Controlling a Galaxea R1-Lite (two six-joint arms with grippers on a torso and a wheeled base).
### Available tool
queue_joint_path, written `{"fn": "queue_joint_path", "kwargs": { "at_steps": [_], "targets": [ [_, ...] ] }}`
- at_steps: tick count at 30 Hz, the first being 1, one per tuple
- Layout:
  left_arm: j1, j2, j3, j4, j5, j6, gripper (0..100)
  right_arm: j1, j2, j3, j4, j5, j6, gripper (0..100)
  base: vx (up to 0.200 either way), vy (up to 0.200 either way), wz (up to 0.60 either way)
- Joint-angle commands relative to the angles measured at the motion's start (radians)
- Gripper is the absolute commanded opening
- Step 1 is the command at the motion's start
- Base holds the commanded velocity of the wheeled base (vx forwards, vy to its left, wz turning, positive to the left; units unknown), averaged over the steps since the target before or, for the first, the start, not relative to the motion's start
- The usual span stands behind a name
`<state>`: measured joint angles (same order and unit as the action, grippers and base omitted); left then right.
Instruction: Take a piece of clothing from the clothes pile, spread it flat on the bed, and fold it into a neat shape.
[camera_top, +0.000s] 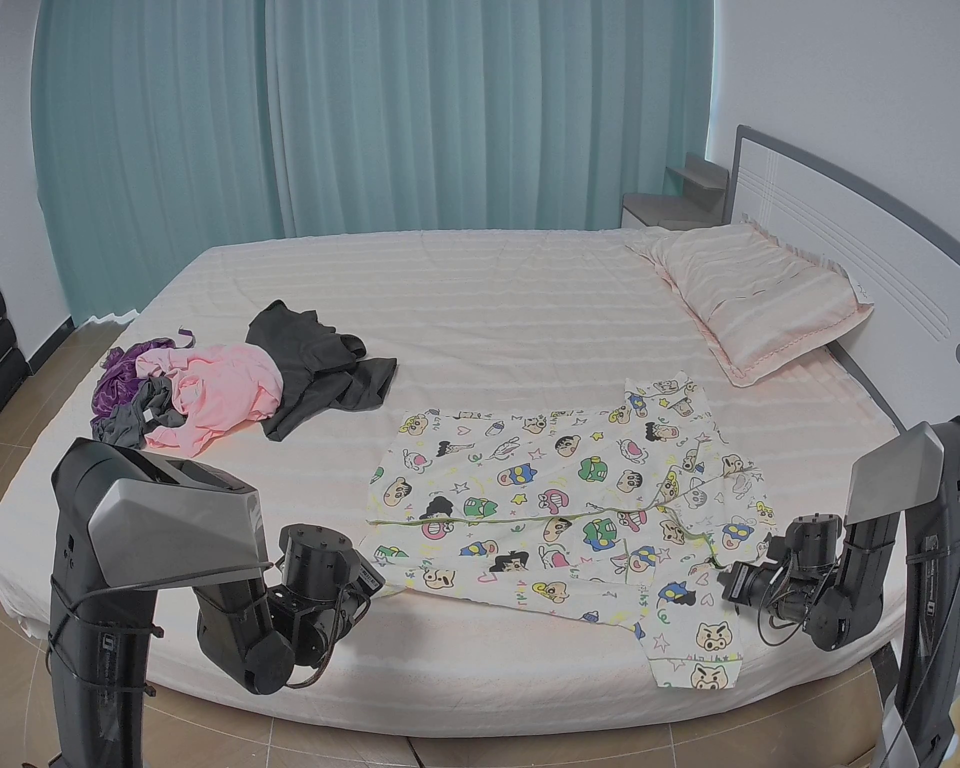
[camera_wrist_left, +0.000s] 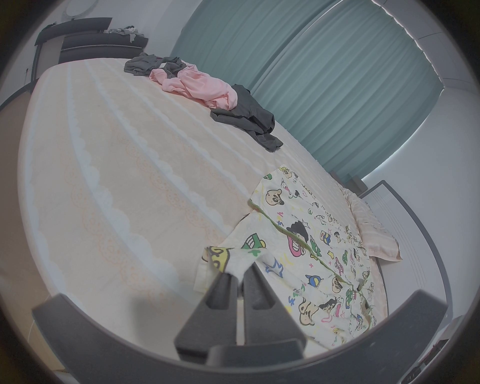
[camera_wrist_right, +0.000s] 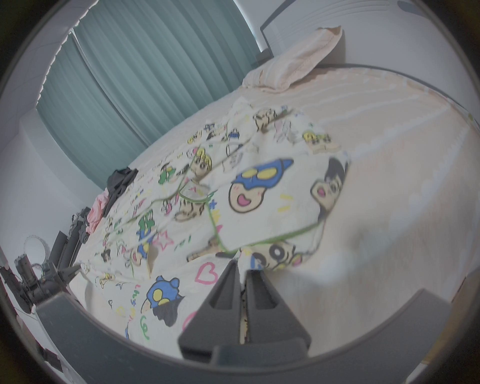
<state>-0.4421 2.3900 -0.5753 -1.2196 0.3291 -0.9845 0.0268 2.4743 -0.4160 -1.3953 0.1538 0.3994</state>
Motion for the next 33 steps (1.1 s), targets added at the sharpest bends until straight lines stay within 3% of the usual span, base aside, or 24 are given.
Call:
{"fn": "queue_joint_path", "kwargs": {
  "at_steps": [1, 11, 12, 19, 27, 33],
  "targets": [
    [0.0, 0.0, 0.0, 0.0, 0.001, 0.0, 0, -0.041, -0.021, -0.073, 0.007, -0.002, -0.001, 0, 0.0, 0.0, 0.0],
    [0.0, 0.014, -0.001, 0.0, 0.001, 0.004, 0, -0.059, -0.026, -0.155, 0.124, 0.009, -0.02, 0, 0.0, 0.0, 0.0],
    [0.0, 0.014, -0.001, 0.0, 0.001, 0.004, 0, -0.059, -0.023, -0.155, 0.124, 0.009, -0.022, 100, 0.0, 0.0, 0.0],
    [-0.001, 0.023, -0.001, -0.001, 0.001, 0.004, 0, -0.122, -0.035, -0.119, 0.124, 0.009, -0.03, 100, 0.0, 0.0, 0.0],
    [-0.001, 0.028, -0.008, -0.001, -0.001, 0.003, 0, -0.286, -0.087, -0.038, 0.108, 0.055, -0.043, 100, 0.0, 0.0, 0.0],
    [-0.003, 0.028, -0.008, -0.001, -0.002, 0.003, 0, -0.304, -0.209, 0.164, 0.09, 0.236, -0.07, 100, 0.0, 0.0, 0.0]
  ]
}}
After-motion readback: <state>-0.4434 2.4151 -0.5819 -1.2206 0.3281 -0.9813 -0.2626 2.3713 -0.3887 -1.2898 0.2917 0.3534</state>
